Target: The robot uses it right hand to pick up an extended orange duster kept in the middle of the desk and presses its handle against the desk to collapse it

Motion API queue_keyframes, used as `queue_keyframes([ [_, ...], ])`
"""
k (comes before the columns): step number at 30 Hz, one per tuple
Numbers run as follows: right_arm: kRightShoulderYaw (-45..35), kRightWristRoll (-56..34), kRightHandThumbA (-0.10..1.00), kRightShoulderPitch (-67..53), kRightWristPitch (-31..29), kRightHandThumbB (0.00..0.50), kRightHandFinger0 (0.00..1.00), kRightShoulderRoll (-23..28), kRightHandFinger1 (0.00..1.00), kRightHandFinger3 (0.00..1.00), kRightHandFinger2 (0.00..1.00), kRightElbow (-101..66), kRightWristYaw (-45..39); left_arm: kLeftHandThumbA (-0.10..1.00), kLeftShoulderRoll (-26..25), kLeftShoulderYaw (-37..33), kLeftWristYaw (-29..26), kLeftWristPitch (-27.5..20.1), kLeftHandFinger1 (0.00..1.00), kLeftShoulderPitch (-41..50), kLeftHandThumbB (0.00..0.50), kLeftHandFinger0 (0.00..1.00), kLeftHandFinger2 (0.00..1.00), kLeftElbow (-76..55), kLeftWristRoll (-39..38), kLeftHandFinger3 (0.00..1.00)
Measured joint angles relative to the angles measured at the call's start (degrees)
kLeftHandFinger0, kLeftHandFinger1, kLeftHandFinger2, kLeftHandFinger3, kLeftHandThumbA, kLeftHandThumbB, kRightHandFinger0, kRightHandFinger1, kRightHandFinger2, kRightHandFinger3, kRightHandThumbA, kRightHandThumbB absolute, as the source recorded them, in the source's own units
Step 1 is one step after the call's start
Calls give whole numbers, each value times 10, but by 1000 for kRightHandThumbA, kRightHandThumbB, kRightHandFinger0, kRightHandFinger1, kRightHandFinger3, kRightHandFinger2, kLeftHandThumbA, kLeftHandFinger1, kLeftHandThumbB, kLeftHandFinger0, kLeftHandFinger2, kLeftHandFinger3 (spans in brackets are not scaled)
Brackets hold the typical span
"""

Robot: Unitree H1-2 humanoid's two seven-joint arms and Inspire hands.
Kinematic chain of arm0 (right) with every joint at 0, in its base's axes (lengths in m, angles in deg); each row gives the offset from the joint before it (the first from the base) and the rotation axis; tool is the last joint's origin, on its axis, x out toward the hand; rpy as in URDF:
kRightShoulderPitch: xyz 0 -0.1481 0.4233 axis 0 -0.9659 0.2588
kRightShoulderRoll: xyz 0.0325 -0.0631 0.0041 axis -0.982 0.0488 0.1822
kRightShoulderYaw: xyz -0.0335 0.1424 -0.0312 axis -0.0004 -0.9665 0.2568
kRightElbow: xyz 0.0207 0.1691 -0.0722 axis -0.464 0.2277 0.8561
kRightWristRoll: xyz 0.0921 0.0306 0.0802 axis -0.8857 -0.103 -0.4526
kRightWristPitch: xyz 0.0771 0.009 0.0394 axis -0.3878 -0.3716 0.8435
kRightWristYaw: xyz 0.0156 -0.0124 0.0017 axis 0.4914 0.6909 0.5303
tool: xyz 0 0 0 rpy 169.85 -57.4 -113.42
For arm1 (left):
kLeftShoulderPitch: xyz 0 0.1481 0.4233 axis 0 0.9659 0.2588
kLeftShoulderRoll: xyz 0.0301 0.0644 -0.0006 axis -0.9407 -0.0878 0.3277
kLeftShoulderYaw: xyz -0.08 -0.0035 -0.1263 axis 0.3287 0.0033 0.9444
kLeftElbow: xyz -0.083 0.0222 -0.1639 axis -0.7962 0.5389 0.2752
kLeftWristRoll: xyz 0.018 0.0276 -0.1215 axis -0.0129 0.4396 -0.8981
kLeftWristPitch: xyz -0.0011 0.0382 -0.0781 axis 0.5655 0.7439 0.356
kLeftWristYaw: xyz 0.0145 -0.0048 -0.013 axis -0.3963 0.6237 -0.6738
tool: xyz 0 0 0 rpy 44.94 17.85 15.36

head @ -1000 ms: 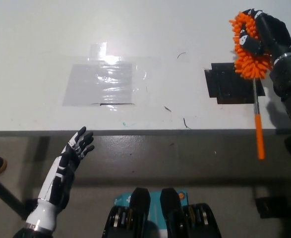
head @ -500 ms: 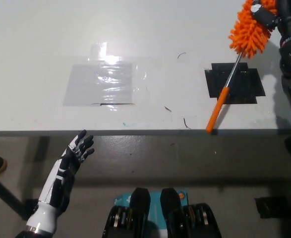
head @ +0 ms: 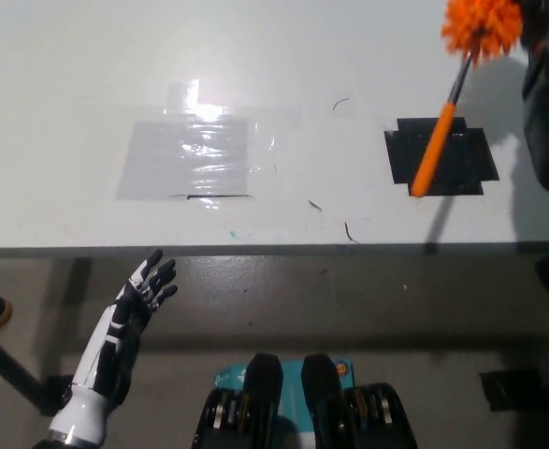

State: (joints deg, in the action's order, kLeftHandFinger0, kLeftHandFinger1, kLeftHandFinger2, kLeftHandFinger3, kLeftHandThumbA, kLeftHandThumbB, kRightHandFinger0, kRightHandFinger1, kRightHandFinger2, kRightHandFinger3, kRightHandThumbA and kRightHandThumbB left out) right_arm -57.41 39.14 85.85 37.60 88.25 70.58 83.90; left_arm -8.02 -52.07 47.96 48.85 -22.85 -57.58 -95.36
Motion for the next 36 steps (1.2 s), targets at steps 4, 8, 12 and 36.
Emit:
queue_keyframes([
  [4,55,32,-100,13,-31,145,0,-4,97,603,509,-25,48,1000,0,0,0,0,1000,1,108,1000,1000,0,0,1000],
  [8,100,59,-100,12,-44,106,0,-5,0,585,396,-32,91,1000,0,0,0,0,1000,2,110,1000,1000,0,0,1000],
  [12,145,87,-100,12,-50,115,0,-4,0,557,213,-39,134,1000,0,0,0,0,1000,2,104,1000,1000,0,0,1000],
  [36,375,224,-100,0,-67,61,0,-1,26,781,562,-29,372,1000,0,0,0,0,1000,11,102,1000,1000,0,2,1000],
])
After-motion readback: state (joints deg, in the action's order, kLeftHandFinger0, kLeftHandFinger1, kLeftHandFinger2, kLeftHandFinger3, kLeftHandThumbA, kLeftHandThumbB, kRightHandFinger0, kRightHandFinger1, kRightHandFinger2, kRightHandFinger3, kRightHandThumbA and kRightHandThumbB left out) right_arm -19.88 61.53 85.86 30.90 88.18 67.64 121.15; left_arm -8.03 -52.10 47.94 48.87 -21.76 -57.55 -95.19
